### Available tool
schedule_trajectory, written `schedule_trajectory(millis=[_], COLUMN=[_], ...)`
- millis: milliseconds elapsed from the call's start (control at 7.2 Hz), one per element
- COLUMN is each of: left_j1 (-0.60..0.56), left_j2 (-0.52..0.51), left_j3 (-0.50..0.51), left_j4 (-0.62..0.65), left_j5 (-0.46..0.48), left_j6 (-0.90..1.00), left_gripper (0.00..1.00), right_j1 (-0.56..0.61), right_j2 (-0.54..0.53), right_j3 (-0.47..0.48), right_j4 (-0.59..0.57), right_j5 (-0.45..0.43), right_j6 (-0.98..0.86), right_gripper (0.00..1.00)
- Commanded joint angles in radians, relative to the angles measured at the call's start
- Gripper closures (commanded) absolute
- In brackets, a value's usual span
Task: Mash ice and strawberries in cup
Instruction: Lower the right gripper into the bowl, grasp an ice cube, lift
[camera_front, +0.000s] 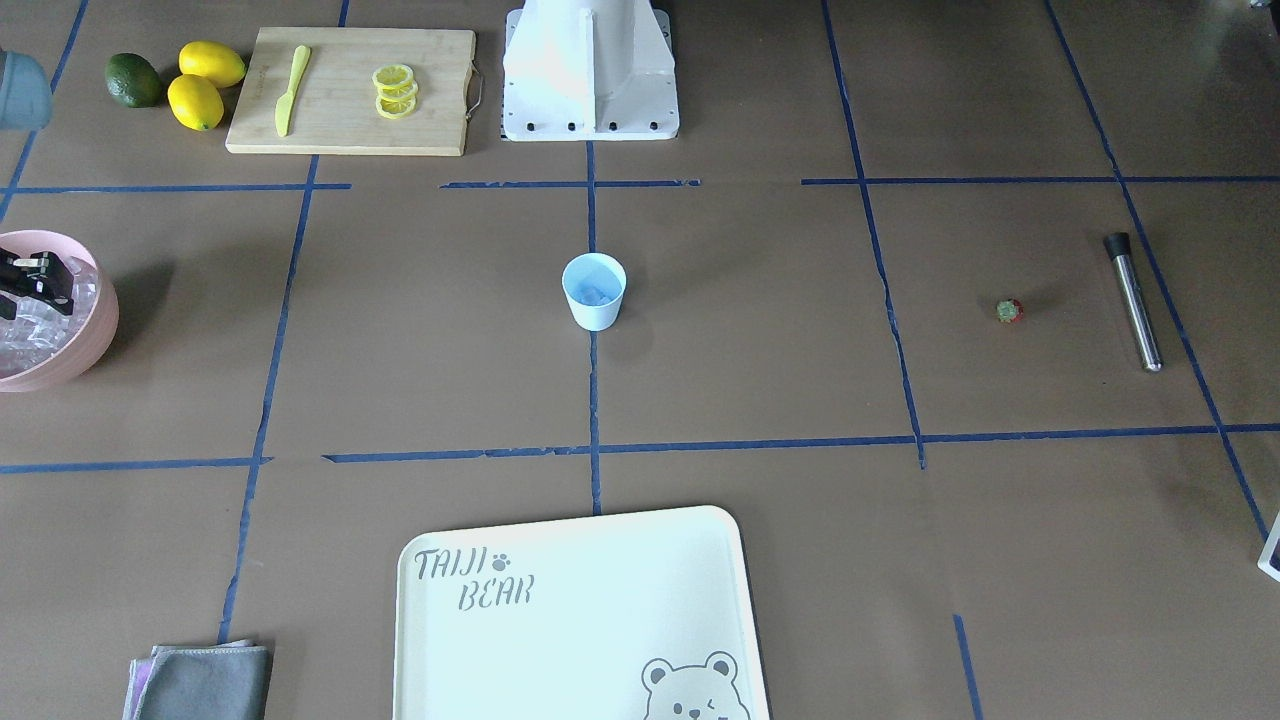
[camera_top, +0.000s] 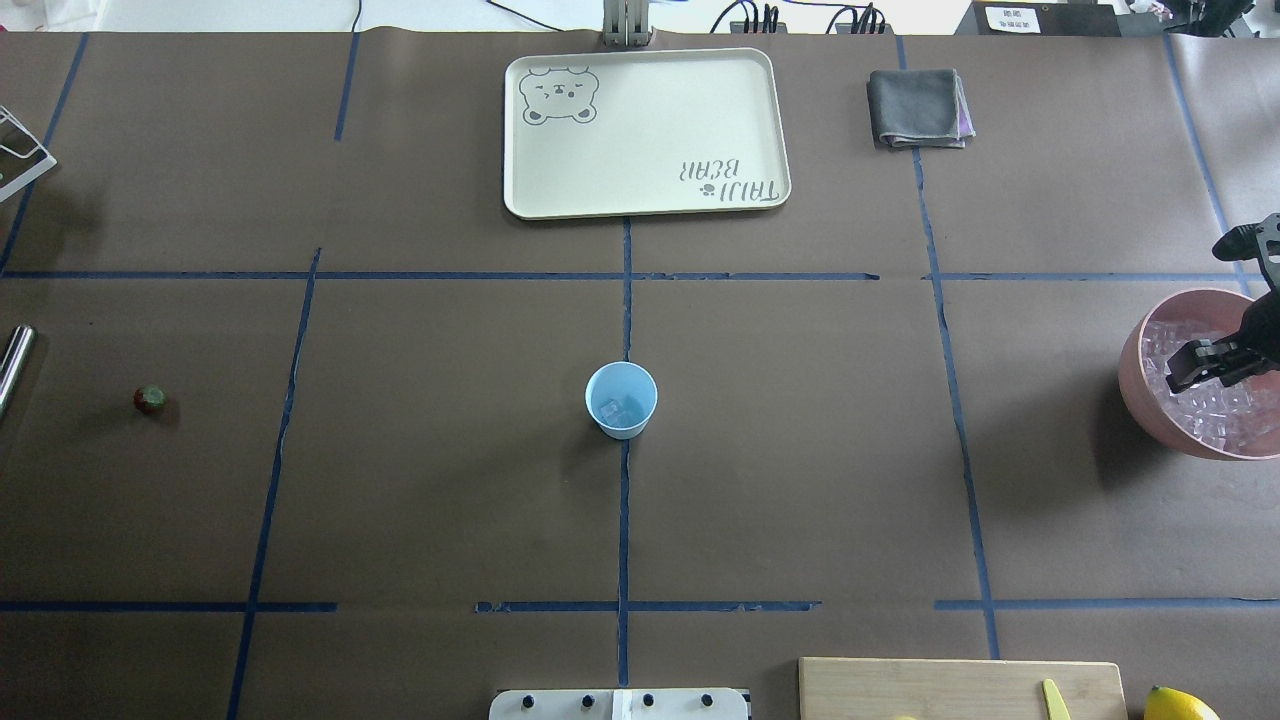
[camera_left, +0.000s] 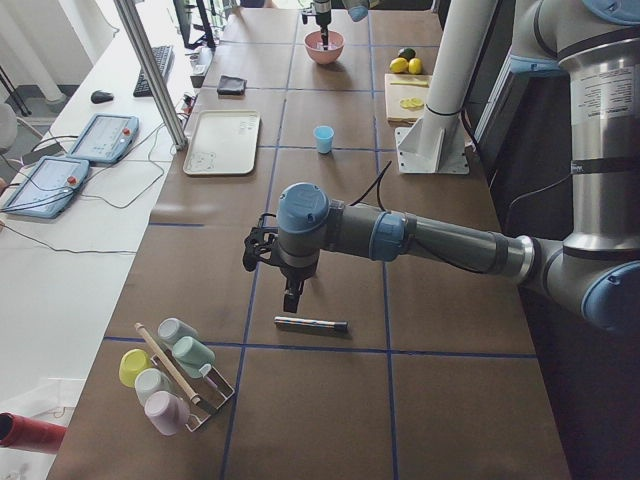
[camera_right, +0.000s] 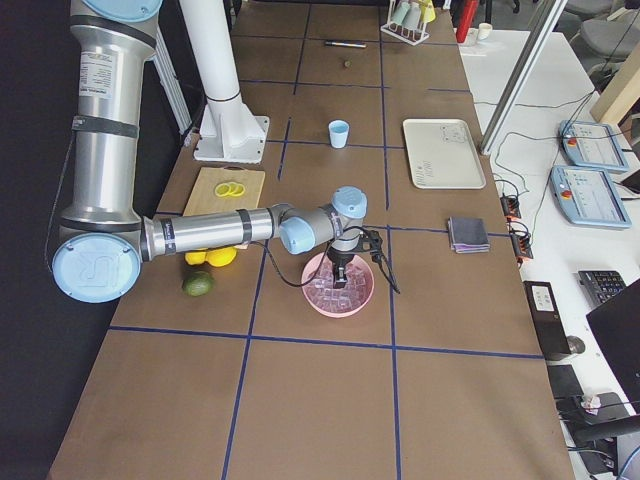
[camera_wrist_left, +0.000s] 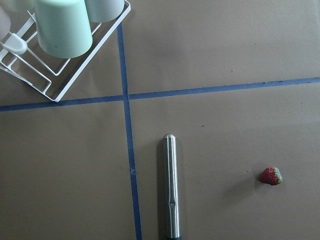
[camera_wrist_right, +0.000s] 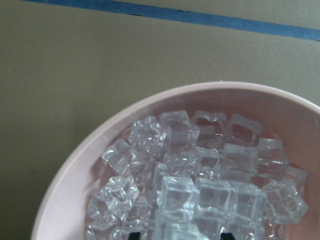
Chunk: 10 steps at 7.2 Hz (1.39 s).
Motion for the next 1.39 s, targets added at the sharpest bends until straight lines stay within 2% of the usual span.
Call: schedule_trajectory(millis=[0, 139, 417, 694, 833, 972, 1111, 1250], left_j1=[0.000, 0.000, 0.000, 0.000, 0.000, 0.000, 0.000, 0.000], left_j2=[0.000, 0.000, 0.000, 0.002, 0.002, 0.003, 0.003, 0.003], left_j3=[-0.006, -0.006, -0.008, -0.008, -0.008, -0.006, -0.005, -0.003], left_j4=[0.000, 0.000, 0.000, 0.000, 0.000, 0.002, 0.002, 0.002], left_j5=[0.001, 0.001, -0.001, -0.001, -0.001, -0.001, -0.001, 0.001], left_j6=[0.000, 0.000, 0.000, 0.000, 0.000, 0.000, 0.000, 0.000], left_gripper=[0.00, 0.00, 0.00, 0.00, 0.00, 0.00, 0.00, 0.00], right_j1=[0.001, 0.003, 0.013, 0.056, 0.053, 0.052, -0.006, -0.119], right_j2=[0.001, 0.001, -0.005, -0.044, -0.026, 0.058, 0.173, 0.286], right_j3=[0.000, 0.007, 0.062, 0.192, 0.246, 0.262, 0.257, 0.239], right_j4=[0.001, 0.001, -0.009, -0.014, -0.063, -0.100, -0.130, -0.141], right_j5=[0.002, 0.002, 0.003, 0.002, 0.005, 0.029, 0.038, 0.016], right_j6=[-0.003, -0.004, -0.006, -0.006, 0.006, 0.050, 0.177, 0.329], right_gripper=[0.80, 0.97, 1.00, 1.00, 1.00, 1.00, 1.00, 1.00])
